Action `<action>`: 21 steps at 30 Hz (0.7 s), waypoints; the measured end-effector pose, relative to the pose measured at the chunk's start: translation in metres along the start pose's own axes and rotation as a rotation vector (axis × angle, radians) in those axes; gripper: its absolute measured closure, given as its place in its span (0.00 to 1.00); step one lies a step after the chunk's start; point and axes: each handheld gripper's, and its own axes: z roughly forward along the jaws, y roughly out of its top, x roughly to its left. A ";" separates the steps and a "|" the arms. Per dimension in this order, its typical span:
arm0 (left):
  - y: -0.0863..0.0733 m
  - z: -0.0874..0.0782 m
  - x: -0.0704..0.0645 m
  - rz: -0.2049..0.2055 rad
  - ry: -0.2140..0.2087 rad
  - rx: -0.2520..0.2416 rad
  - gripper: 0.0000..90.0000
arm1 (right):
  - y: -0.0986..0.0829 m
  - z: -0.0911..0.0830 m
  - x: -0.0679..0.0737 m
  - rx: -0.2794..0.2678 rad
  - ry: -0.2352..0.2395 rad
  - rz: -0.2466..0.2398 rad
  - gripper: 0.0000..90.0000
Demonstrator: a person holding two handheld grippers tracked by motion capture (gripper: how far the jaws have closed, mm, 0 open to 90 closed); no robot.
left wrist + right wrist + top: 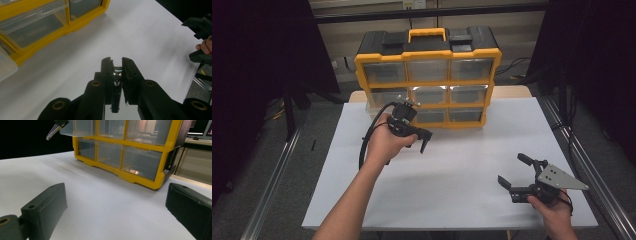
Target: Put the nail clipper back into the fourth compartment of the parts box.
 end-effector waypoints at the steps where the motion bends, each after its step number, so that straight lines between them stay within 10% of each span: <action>1: 0.002 -0.001 0.000 0.001 0.006 0.003 0.89 | 0.000 0.000 0.000 0.001 0.000 0.000 0.03; 2: 0.002 -0.001 -0.002 -0.041 0.008 -0.028 0.89 | 0.000 0.000 0.000 0.002 0.001 0.003 0.03; 13: 0.013 -0.012 0.004 0.009 0.015 0.017 0.89 | 0.000 0.000 0.000 -0.001 0.000 0.001 0.03; 14: 0.013 -0.010 0.001 -0.046 0.015 -0.023 0.89 | 0.000 0.000 0.000 -0.002 0.001 0.000 0.03; 21: 0.018 -0.017 0.006 -0.004 0.023 0.011 0.89 | 0.000 0.000 0.000 -0.005 0.002 0.005 0.03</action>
